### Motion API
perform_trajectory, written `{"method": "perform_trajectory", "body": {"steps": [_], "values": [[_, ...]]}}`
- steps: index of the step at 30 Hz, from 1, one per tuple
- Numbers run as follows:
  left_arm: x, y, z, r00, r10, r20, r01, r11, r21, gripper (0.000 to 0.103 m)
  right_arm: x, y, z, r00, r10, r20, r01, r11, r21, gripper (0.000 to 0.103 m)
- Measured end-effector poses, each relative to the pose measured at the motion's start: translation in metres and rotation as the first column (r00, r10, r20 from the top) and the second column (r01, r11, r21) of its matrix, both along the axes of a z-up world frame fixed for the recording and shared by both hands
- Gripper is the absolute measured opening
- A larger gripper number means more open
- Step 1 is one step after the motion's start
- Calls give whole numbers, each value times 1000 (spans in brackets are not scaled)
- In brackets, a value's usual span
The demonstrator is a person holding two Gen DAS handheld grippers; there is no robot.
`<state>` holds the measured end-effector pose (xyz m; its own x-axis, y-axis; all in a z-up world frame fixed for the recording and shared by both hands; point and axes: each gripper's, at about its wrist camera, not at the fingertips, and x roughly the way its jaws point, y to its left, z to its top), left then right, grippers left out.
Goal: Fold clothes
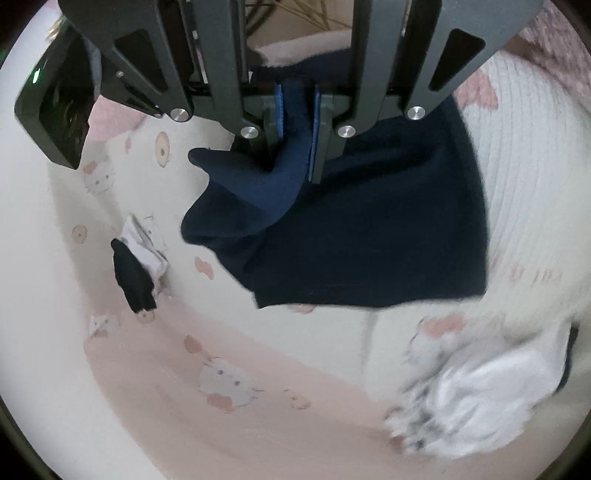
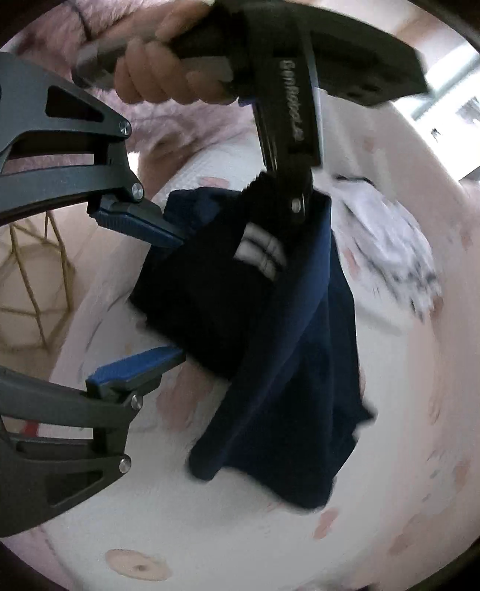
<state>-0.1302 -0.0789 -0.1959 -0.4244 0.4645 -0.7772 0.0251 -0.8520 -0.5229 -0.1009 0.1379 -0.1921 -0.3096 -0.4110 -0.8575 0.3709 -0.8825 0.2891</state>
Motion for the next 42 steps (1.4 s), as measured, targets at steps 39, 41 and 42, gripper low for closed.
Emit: {"method": "perform_trajectory", "body": {"steps": [39,41,42], "values": [[46,-15,-52,952,145,271,-58,950,-306,54,-24,15,-16,964,-57,261,68,997,-35,59],[49,-21,-47,957,163,240,-98,960,-261,54,-20,20,-12,971,-81,226,80,997,14,59],[51,-22,-39,966,162,201,-114,967,-228,54,-20,23,-9,973,-97,210,96,995,16,59]]}}
